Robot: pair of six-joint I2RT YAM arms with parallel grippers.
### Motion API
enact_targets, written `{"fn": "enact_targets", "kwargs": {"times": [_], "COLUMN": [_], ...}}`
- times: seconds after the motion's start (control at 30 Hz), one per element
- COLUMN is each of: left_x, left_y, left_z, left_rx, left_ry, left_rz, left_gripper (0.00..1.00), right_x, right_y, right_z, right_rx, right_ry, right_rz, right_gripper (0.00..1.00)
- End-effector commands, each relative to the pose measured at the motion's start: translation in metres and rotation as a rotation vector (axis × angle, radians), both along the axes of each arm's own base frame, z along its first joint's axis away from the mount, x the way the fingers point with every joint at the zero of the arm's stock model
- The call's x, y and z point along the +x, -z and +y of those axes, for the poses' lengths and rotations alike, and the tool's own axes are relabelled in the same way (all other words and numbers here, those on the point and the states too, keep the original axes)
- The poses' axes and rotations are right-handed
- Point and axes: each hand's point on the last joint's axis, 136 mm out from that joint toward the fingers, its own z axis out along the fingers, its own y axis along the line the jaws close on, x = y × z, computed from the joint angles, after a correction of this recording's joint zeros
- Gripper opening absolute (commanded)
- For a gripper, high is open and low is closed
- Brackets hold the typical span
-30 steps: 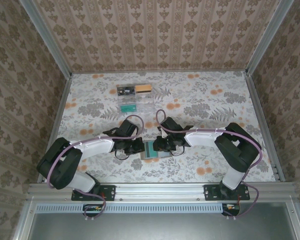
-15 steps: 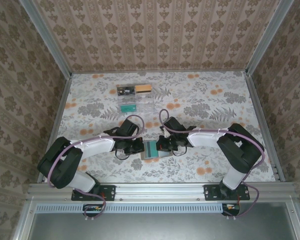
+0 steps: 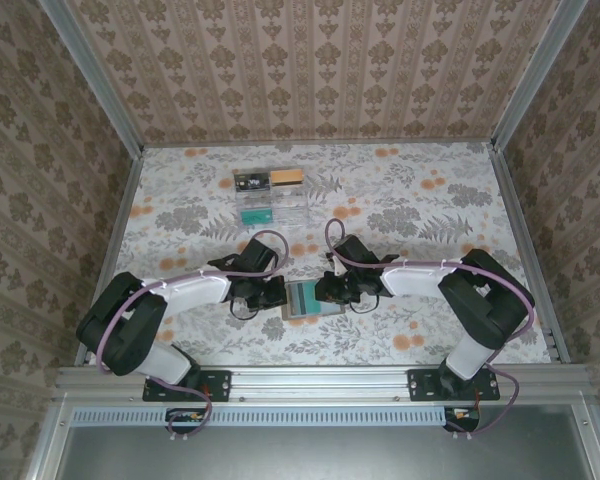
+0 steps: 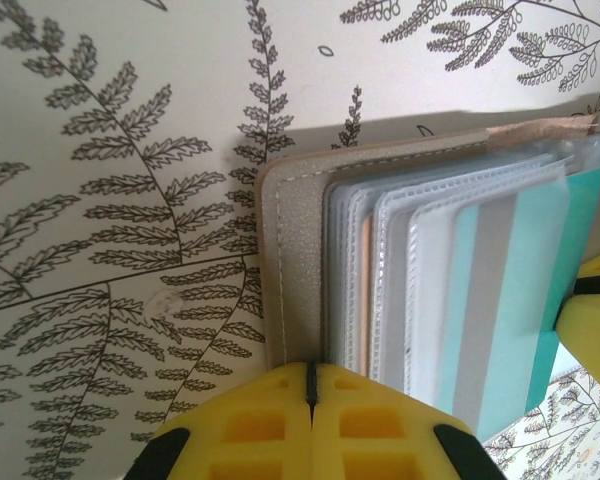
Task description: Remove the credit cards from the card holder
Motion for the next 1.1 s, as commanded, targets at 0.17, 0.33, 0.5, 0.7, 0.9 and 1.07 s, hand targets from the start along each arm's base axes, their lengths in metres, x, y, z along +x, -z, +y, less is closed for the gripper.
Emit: {"fn": "enact_targets", "kwargs": {"times": [0.17,0.33,0.5,0.7,0.9,1.07], "left_x": [-0.007,-0.003,0.001,0.002,0.001,-0.001], "left_y": [0.007,-0.011,-0.029,-0.031,-0.018,-0.008], "left_z": [0.012,0.014,0.005,-0.012,-0.020,-0.015], "left_rx": [0.074,0.078,0.022,-0.029,-0.014,0.033], "left_ry": [0.018,0.021,0.025,0.057,0.079,0.075], "left_rz": [0.029,-0.008,-0.048,-0.046,-0.015,0.010], "left_gripper": [0.00,0.03,0.05,0.05,0.08,0.08], "right_x": [-0.002,-0.002,-0.002,-0.001,-0.002,-0.002], "right_y": [0.008,0.007,0.005,0.003,0.004,0.004], "right_z": [0.002,0.002,0.004,0.006,0.007,0.009], "right_rx": [0.025,0.025,0.032,0.039,0.041,0.050], "right_ry": [0.011,0.008,0.004,0.000,-0.004,-0.012], "right_rz": [0.030,0.028,0.029,0.030,0.033,0.035], "right_gripper": [0.17,0.06,0.04,0.05,0.09,0.22]}}
